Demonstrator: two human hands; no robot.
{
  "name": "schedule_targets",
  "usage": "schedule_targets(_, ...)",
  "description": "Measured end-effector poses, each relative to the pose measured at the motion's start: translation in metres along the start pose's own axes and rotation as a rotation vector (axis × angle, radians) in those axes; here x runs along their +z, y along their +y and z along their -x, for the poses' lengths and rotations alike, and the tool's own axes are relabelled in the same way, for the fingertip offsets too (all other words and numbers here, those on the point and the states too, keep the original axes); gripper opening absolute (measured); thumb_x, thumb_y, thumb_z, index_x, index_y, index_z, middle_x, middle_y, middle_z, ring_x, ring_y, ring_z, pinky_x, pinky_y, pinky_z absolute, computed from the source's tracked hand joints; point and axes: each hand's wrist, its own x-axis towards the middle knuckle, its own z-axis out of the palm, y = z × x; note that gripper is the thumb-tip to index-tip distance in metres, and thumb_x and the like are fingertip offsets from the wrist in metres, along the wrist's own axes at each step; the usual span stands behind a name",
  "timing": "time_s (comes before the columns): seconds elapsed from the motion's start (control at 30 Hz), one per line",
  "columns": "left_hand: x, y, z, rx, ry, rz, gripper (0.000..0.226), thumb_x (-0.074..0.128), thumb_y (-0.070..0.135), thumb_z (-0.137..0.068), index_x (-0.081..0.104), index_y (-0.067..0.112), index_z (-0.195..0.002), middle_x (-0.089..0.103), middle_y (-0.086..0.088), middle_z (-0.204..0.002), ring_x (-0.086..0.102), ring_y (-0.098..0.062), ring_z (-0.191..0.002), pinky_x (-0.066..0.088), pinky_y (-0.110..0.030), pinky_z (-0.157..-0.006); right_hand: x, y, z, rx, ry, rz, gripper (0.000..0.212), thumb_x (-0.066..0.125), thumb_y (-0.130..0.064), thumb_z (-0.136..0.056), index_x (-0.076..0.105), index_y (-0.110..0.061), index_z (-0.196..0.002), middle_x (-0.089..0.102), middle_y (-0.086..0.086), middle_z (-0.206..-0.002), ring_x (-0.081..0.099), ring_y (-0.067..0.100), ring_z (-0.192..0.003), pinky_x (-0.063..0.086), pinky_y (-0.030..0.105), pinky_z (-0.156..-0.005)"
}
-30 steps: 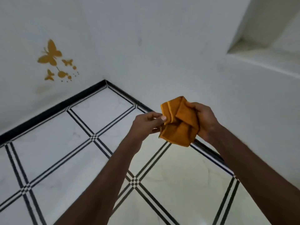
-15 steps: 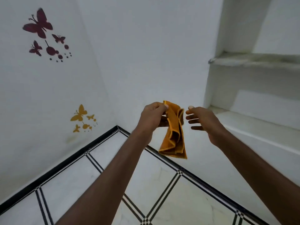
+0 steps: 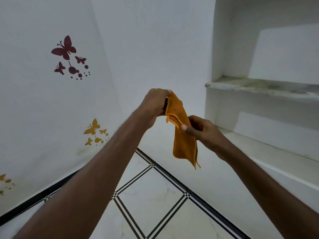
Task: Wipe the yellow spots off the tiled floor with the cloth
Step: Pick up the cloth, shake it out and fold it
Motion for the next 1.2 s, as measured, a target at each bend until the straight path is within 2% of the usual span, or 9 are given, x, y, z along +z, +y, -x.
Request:
schedule_targets(0.1, 0.014, 0.021, 0.007, -0.048, 0.04, 0.061, 0.029, 0.053, 0.021, -0.102, 0.054, 0.001, -0.123, 0.065, -0.016, -0.111, 0.07, -0.03, -0.095, 0.062, -0.039, -0.078, -0.009, 0.006, 0.016, -0.111, 0.082, 0.185, 0.033, 0.076, -0.039, -0.089, 0.059, -0.029, -0.115, 0.069, -0.007, -0.109, 0.066, 0.009, -0.095, 0.057, 0.029, -0.08)
schedule_targets(0.23, 0.018, 0.038, 0.019, -0.061, 0.067, 0.224, 0.027, 0.051, 0.007, -0.101, 0.052, -0.006, -0.125, 0.067, -0.02, -0.102, 0.072, -0.027, -0.08, 0.062, -0.034, -0.061, -0.03, -0.003, 0.029, -0.106, 0.29, 0.084, 0.01, 0.069, -0.028, -0.096, 0.065, -0.037, -0.093, 0.075, -0.006, -0.094, 0.072, 0.012, -0.084, 0.064, 0.034, -0.069)
schedule_targets(0.33, 0.016, 0.031, 0.03, -0.05, 0.076, 0.432, 0.022, 0.047, 0.001, -0.1, 0.053, -0.007, -0.12, 0.066, -0.027, -0.11, 0.073, -0.034, -0.09, 0.063, -0.037, -0.07, -0.043, -0.02, 0.034, -0.006, 0.262, -0.043, 0.008, 0.067, -0.027, -0.098, 0.07, -0.021, -0.102, 0.076, 0.003, -0.095, 0.075, 0.018, -0.082, 0.061, 0.025, -0.06)
schedule_targets(0.5, 0.026, -0.02, 0.062, 0.016, 0.063, 0.029, 0.013, 0.067, 0.014, -0.093, 0.072, 0.005, -0.1, 0.073, -0.015, -0.101, 0.071, -0.022, -0.083, 0.063, -0.031, -0.072, -0.047, -0.036, 0.021, 0.238, 0.251, -0.139, 0.013, 0.067, -0.019, -0.098, 0.067, -0.006, -0.1, 0.072, 0.018, -0.099, 0.072, 0.026, -0.084, 0.059, 0.026, -0.059)
schedule_targets(0.63, 0.034, -0.032, 0.078, 0.159, -0.111, -0.177, 0.02, 0.079, 0.032, -0.084, 0.077, 0.013, -0.092, 0.076, -0.005, -0.086, 0.074, -0.019, -0.083, 0.062, -0.028, -0.072, -0.043, -0.049, 0.018, 0.314, 0.199, -0.144, 0.014, 0.056, -0.005, -0.096, 0.066, 0.003, -0.09, 0.067, 0.026, -0.086, 0.069, 0.03, -0.074, 0.06, 0.036, -0.064)
schedule_targets(0.7, 0.037, -0.031, 0.076, 0.258, -0.051, -0.325, 0.02, 0.082, 0.034, -0.079, 0.077, 0.017, -0.089, 0.076, -0.001, -0.081, 0.074, -0.017, -0.077, 0.062, -0.03, -0.072, -0.039, -0.057, 0.015, 0.338, 0.207, -0.109, 0.016, 0.056, -0.003, -0.092, 0.068, 0.008, -0.093, 0.071, 0.033, -0.096, 0.074, 0.037, -0.081, 0.064, 0.046, -0.079)
schedule_targets(0.77, 0.036, -0.026, 0.074, 0.363, 0.032, -0.435, 0.014, 0.079, 0.028, -0.081, 0.078, 0.016, -0.088, 0.075, -0.002, -0.078, 0.073, -0.018, -0.071, 0.063, -0.037, -0.074, -0.036, -0.069, 0.016, 0.344, 0.215, -0.092, 0.018, 0.059, 0.0, -0.092, 0.069, 0.012, -0.1, 0.072, 0.032, -0.102, 0.075, 0.037, -0.084, 0.065, 0.044, -0.081)
schedule_targets(0.93, 0.026, -0.003, 0.069, 0.417, 0.037, -0.447, 0.015, 0.073, 0.022, -0.086, 0.08, 0.01, -0.093, 0.075, -0.005, -0.079, 0.073, -0.018, -0.067, 0.064, -0.036, -0.073, -0.032, -0.087, 0.022, 0.237, 0.251, -0.073, 0.017, 0.068, -0.008, -0.095, 0.072, 0.005, -0.104, 0.077, 0.022, -0.096, 0.078, 0.029, -0.081, 0.065, 0.04, -0.078)
schedule_targets(1.2, 0.003, 0.017, 0.065, 0.218, -0.134, -0.223, 0.011, 0.071, 0.014, -0.091, 0.078, 0.006, -0.095, 0.076, -0.015, -0.084, 0.076, -0.031, -0.078, 0.064, -0.03, -0.07, -0.032, -0.099, 0.018, 0.214, 0.356, -0.018, 0.019, 0.071, -0.015, -0.094, 0.074, 0.003, -0.101, 0.077, 0.017, -0.091, 0.078, 0.027, -0.077, 0.066, 0.037, -0.073)
